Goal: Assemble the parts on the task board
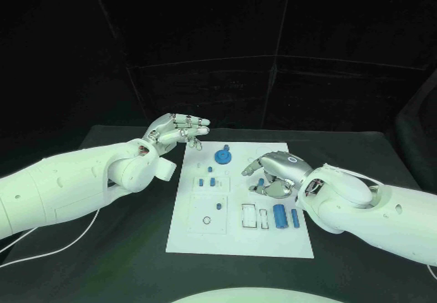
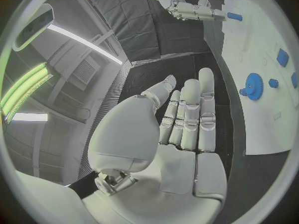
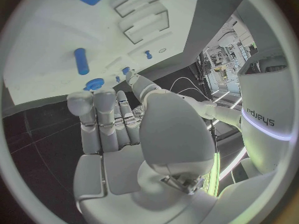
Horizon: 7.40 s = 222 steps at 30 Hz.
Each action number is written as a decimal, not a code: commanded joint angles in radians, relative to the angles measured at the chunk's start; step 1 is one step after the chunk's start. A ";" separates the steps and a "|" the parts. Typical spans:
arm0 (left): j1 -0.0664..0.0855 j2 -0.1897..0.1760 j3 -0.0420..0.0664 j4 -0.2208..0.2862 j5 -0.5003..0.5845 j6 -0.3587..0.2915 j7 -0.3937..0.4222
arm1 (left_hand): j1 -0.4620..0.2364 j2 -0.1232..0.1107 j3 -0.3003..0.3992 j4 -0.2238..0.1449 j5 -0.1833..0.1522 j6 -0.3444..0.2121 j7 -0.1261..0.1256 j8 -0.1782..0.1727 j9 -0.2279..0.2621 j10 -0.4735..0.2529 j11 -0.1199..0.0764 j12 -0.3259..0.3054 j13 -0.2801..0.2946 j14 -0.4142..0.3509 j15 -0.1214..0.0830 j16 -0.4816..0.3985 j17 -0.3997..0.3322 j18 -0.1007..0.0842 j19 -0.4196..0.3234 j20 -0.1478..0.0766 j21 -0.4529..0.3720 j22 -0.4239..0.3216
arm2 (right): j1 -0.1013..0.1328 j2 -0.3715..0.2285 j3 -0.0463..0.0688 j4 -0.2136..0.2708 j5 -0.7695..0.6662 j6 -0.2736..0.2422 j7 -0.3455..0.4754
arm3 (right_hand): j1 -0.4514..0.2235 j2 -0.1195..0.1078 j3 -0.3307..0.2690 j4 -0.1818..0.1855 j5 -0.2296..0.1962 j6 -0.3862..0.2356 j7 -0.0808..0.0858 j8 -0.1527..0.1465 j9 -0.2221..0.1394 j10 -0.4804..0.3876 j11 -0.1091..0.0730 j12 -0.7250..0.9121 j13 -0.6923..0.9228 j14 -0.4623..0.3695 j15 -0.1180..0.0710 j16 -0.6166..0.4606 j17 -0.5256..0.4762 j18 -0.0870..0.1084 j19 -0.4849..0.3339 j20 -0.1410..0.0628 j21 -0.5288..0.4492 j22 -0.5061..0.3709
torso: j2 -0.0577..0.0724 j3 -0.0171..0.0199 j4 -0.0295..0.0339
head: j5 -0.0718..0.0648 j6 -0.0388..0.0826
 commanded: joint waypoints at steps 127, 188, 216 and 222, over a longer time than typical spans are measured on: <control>0.000 0.015 0.000 -0.012 0.004 0.024 0.004 | -0.002 0.006 -0.008 -0.006 -0.001 -0.006 -0.004 0.007 0.001 -0.015 0.000 0.014 0.003 -0.009 0.002 0.001 -0.006 0.005 0.000 0.004 -0.005 -0.004 | -0.064 0.273 -0.002 -0.045 -0.080 0.257 -0.033 | 0.036 0.061 0.195 -0.026 -0.049 0.150 -0.027 0.042 0.015 0.229 -0.039 -0.029 0.006 0.039 -0.029 0.134 0.121 -0.039 0.090 -0.032 0.113 0.162 | 0.001 -0.0006 0.0000 | 0.044 -0.039; 0.000 0.000 0.000 -0.013 0.004 0.028 -0.001 | -0.003 0.007 -0.010 -0.006 -0.002 -0.007 -0.004 0.008 0.001 -0.018 0.001 0.018 0.004 -0.011 0.003 0.002 -0.008 0.005 -0.001 0.005 -0.006 -0.005 | -0.020 -0.189 -0.001 0.167 0.372 0.031 -0.133 | -0.111 0.048 -0.213 0.163 0.152 0.098 -0.079 0.137 0.051 0.418 -0.103 0.893 0.876 0.082 -0.075 0.349 0.380 -0.077 0.201 -0.074 0.217 0.338 | -0.019 -0.0039 -0.0238 | -0.021 0.001; 0.000 -0.005 -0.001 -0.011 0.004 0.033 -0.002 | -0.005 0.008 -0.012 -0.005 -0.002 -0.007 -0.004 0.010 0.002 -0.019 0.001 0.021 0.004 -0.012 0.003 0.002 -0.010 0.005 -0.001 0.005 -0.007 -0.005 | -0.061 -0.163 -0.004 0.127 0.143 0.219 -0.402 | -0.146 0.072 -0.402 0.303 0.134 0.069 -0.079 0.204 0.103 0.438 -0.099 1.066 1.129 0.094 -0.073 0.457 0.526 -0.091 0.237 -0.072 0.264 0.420 | -0.017 -0.0046 -0.0209 | -0.048 -0.002; 0.000 -0.006 -0.002 -0.011 0.004 0.033 -0.001 | -0.007 0.008 -0.013 -0.004 -0.002 -0.006 -0.004 0.011 0.002 -0.019 0.001 0.023 0.004 -0.012 0.003 0.002 -0.010 0.005 -0.001 0.005 -0.008 -0.006 | -0.067 -0.151 -0.004 0.122 0.139 0.235 -0.411 | -0.150 0.072 -0.413 0.306 0.131 0.068 -0.080 0.208 0.106 0.435 -0.099 1.063 1.128 0.093 -0.073 0.457 0.527 -0.091 0.237 -0.072 0.264 0.420 | -0.018 -0.0046 -0.0203 | -0.048 -0.006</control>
